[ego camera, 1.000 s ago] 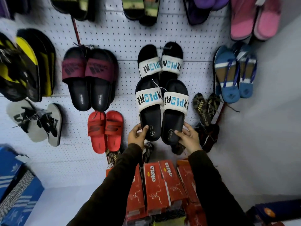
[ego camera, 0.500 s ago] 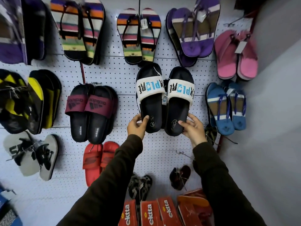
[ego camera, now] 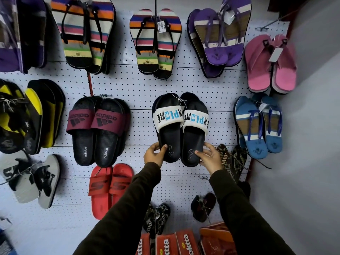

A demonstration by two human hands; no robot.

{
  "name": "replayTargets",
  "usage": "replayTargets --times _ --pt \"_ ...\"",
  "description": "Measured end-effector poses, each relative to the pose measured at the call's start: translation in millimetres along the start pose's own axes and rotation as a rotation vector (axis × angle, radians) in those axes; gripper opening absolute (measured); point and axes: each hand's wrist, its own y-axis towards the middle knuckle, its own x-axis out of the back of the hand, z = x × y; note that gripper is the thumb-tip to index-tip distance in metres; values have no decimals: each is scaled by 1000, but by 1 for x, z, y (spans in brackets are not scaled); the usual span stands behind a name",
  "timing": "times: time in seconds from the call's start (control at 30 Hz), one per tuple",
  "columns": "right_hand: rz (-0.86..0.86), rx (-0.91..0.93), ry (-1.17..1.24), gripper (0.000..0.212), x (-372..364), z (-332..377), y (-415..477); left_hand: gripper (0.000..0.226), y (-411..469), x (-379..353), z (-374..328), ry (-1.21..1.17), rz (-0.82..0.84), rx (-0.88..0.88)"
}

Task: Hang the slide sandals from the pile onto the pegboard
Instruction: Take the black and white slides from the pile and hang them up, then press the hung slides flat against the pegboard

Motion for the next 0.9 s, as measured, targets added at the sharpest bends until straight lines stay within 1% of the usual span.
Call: replayTargets --times 0.07,0.1,0.13,0.2,0.27,0.33,0.37,0.43,0.53,0.6,0.7,0.8,0.9 --pt "-65 148 -155 69 -3 -3 2 46 -2 -3 -4 35 -47 -88" --pt "-86 246 -229 74 -4 -2 1 51 -2 -5 -6 66 -90 -182" --pt "-100 364 -312 73 -6 1 1 54 -2 -6 -9 118 -137 -302" --pt "-102 601 -510 68 -8 8 7 54 1 -11 -17 253 -189 -558" --pt "-58 736 -710 65 -13 14 19 54 5 -15 -27 420 -137 -758" --pt "1 774 -862 63 -19 14 33 58 11 -22 -30 637 -51 -873" --pt "31 773 -915 63 -21 13 39 61 16 -25 -28 747 -14 -890" --pt "74 762 -990 65 -24 10 49 67 27 -28 -20 915 38 -856" --pt "116 733 -1042 68 -26 13 60 71 41 -25 -16 994 63 -754" --pt "135 725 -1039 69 -27 17 64 71 46 -21 -20 1007 70 -742" --pt "125 715 -974 66 -30 18 61 68 45 -15 -26 989 107 -758" --pt "64 697 -864 65 -38 10 50 64 40 -7 -27 894 127 -751" --pt "-14 731 -779 64 -56 1 34 61 38 10 -28 779 63 -750"
